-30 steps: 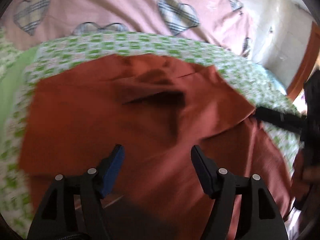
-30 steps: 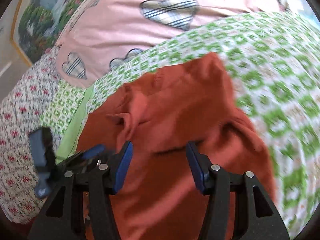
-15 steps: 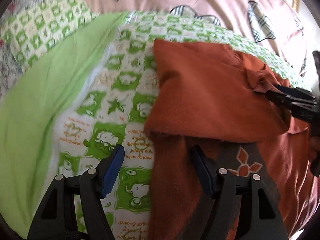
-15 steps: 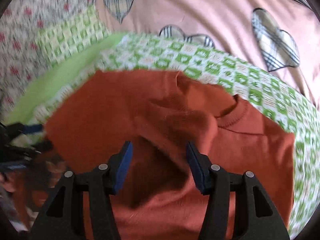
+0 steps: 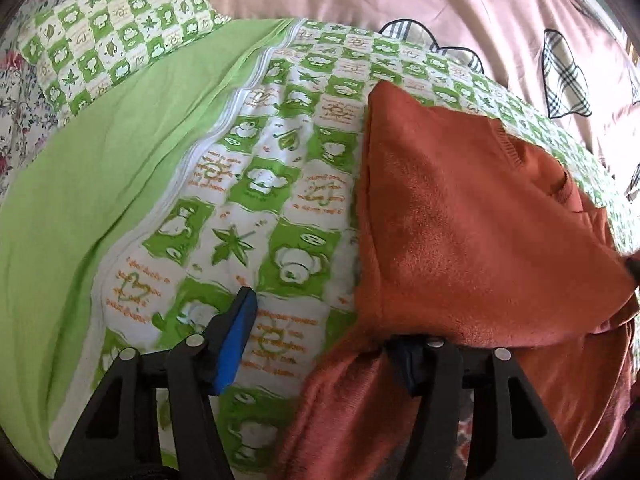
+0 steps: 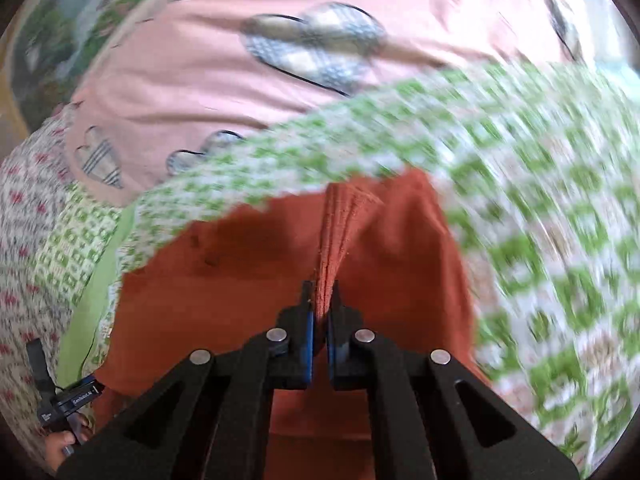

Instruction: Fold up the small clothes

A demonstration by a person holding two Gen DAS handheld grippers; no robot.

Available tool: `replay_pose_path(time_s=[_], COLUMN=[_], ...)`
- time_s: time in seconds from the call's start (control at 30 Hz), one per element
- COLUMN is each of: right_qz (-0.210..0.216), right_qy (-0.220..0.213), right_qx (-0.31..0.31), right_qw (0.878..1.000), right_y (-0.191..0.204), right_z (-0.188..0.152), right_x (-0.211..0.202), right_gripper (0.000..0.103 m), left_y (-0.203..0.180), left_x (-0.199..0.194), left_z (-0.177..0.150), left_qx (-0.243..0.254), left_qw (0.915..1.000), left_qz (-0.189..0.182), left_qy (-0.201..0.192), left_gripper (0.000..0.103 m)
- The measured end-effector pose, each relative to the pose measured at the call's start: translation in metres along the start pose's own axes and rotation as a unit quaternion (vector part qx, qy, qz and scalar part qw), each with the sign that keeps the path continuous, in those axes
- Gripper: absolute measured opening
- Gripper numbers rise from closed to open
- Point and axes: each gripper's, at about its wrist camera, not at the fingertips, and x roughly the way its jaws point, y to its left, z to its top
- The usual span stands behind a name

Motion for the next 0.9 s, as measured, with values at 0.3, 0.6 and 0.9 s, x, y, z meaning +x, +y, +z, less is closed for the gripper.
replay_pose_path(time_s=[0.3, 0.6, 0.9], right_qz=[0.028, 0.027, 0.003], right_qy=[0.014, -0.044, 0.03], right_qx=[0.043, -0.031, 0.024], right_qw=[0.999, 0.998, 0.999], right_y=[-0.009, 0.012, -0.02], right_z=[-0.005, 0.005, -0.024], right_x=[0.009, -0.017, 0.003], right_gripper=[0.012, 0.007, 0.014], left_y=[0.027, 0.032, 0.027], left_x=[0.001, 0.001, -0.039], left_z=[0.006, 0.003, 0.011], left_qx=[-0.074, -0.076, -0.002], left_qw=[0.9961, 0.995, 0.9852], left_qz=[-0.047, -0.064, -0.171], left_qy=[0.011, 0.012, 0.015], left_gripper=[0.046, 0.048, 0.067])
